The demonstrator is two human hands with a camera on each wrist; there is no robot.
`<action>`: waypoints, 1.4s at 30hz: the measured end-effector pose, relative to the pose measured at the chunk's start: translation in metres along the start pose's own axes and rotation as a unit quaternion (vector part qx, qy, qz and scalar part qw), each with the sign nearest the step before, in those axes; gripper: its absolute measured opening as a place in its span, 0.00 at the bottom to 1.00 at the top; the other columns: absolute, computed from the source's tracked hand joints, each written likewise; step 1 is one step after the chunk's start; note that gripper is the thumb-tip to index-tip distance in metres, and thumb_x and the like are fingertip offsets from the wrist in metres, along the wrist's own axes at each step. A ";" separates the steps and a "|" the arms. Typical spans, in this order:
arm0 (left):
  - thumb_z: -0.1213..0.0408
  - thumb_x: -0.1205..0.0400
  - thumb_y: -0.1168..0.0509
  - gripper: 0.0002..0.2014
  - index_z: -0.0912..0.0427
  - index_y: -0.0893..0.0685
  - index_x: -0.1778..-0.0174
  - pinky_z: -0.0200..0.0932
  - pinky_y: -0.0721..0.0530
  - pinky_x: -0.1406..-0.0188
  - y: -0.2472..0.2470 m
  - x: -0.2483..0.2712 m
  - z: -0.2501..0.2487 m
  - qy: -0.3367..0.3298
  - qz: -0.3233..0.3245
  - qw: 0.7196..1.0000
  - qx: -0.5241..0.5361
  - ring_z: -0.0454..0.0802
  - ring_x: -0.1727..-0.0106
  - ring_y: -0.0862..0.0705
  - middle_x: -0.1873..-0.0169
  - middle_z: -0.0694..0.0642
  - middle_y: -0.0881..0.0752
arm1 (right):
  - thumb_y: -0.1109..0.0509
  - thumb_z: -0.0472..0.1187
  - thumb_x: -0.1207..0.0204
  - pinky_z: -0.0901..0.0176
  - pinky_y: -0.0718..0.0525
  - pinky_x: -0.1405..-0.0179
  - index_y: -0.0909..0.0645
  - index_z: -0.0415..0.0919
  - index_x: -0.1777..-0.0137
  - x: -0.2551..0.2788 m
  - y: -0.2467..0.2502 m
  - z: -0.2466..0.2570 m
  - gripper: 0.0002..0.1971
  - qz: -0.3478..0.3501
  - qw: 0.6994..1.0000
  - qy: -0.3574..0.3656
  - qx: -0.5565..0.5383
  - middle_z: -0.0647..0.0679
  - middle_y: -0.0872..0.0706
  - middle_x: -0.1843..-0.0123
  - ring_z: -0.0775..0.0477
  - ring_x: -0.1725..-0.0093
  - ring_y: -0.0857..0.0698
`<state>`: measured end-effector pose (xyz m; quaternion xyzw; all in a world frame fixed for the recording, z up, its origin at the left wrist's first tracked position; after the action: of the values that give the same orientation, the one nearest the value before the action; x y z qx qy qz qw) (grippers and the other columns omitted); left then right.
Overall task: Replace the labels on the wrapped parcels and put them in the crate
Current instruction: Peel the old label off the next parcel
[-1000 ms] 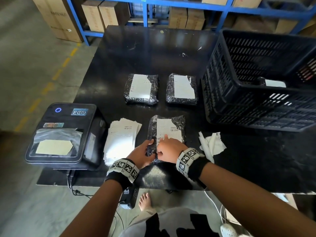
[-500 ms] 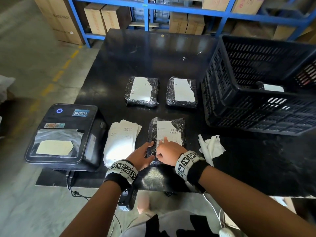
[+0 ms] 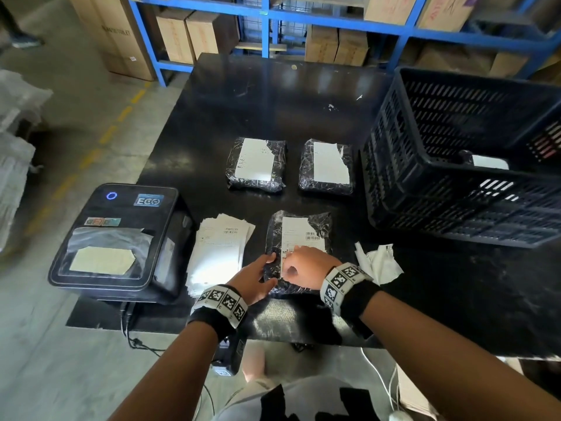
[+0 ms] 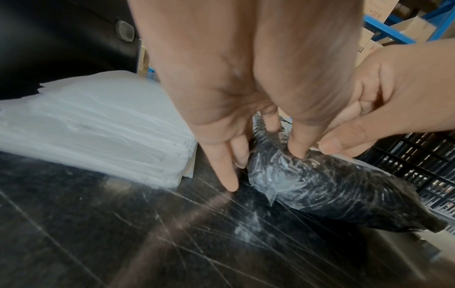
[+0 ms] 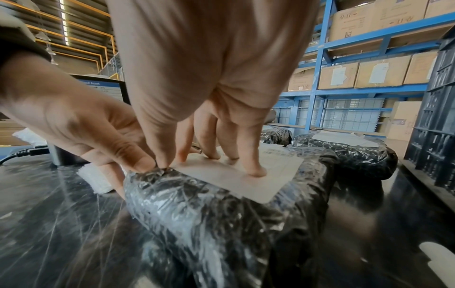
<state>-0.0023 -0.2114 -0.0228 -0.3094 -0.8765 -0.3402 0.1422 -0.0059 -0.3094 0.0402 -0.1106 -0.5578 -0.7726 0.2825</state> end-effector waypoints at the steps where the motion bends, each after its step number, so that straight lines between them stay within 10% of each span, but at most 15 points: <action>1: 0.59 0.18 0.34 0.30 0.46 0.38 0.21 0.49 0.23 0.31 0.000 0.000 0.000 0.000 -0.002 1.000 -0.002 0.50 0.33 0.20 0.31 0.53 0.21 | 0.37 0.37 0.22 0.49 0.16 0.49 0.12 0.39 0.60 0.000 0.000 0.002 0.12 0.003 1.000 -0.002 0.013 0.44 0.12 0.59 0.41 0.57 0.14; 6: 0.59 0.18 0.34 0.31 0.46 0.39 0.21 0.45 0.25 0.31 -0.001 0.000 0.000 0.001 0.000 1.000 0.003 0.51 0.30 0.22 0.28 0.53 0.23 | 0.37 0.35 0.20 0.45 0.16 0.44 0.38 0.45 0.79 -0.004 0.001 0.017 0.24 0.002 0.998 0.013 0.065 0.48 0.34 0.78 0.48 0.77 0.31; 12: 0.59 0.19 0.34 0.30 0.48 0.38 0.21 0.42 0.26 0.33 -0.001 -0.002 -0.001 -0.005 -0.002 1.000 0.004 0.48 0.31 0.22 0.27 0.52 0.24 | 0.37 0.38 0.19 0.57 0.29 0.64 0.17 0.31 0.51 -0.004 -0.002 0.017 0.11 0.011 0.997 -0.033 0.074 0.46 0.28 0.68 0.43 0.64 0.25; 21: 0.57 0.19 0.34 0.31 0.45 0.39 0.21 0.50 0.23 0.31 0.000 0.000 -0.001 -0.001 -0.007 1.000 -0.005 0.50 0.32 0.21 0.29 0.53 0.23 | 0.38 0.39 0.21 0.49 0.16 0.58 0.18 0.35 0.63 0.000 0.003 0.001 0.12 -0.020 1.000 -0.015 0.011 0.46 0.16 0.64 0.40 0.60 0.15; 36: 0.57 0.19 0.35 0.30 0.45 0.38 0.21 0.48 0.19 0.37 0.000 -0.002 0.000 -0.010 -0.016 1.000 -0.001 0.49 0.37 0.17 0.32 0.54 0.20 | 0.40 0.35 0.15 0.50 0.22 0.50 0.23 0.33 0.33 -0.005 -0.016 0.014 0.14 0.010 0.993 -0.027 0.111 0.33 0.24 0.30 0.36 0.35 0.18; 42: 0.57 0.18 0.35 0.30 0.45 0.39 0.21 0.45 0.20 0.37 0.000 0.000 -0.001 -0.010 -0.015 1.000 -0.014 0.52 0.35 0.19 0.29 0.55 0.22 | 0.40 0.36 0.17 0.53 0.21 0.55 0.17 0.32 0.50 -0.005 -0.005 0.002 0.11 0.008 0.999 -0.032 0.031 0.38 0.15 0.49 0.37 0.50 0.15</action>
<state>-0.0017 -0.2124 -0.0218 -0.3016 -0.8775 -0.3516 0.1242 -0.0046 -0.3050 0.0342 -0.1305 -0.5893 -0.7487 0.2740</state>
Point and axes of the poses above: each hand's wrist, its own x-axis away from the middle knuckle, its own y-axis out of the back of the hand, z = x × y, the point moved 10 cm from there along -x, towards the middle knuckle
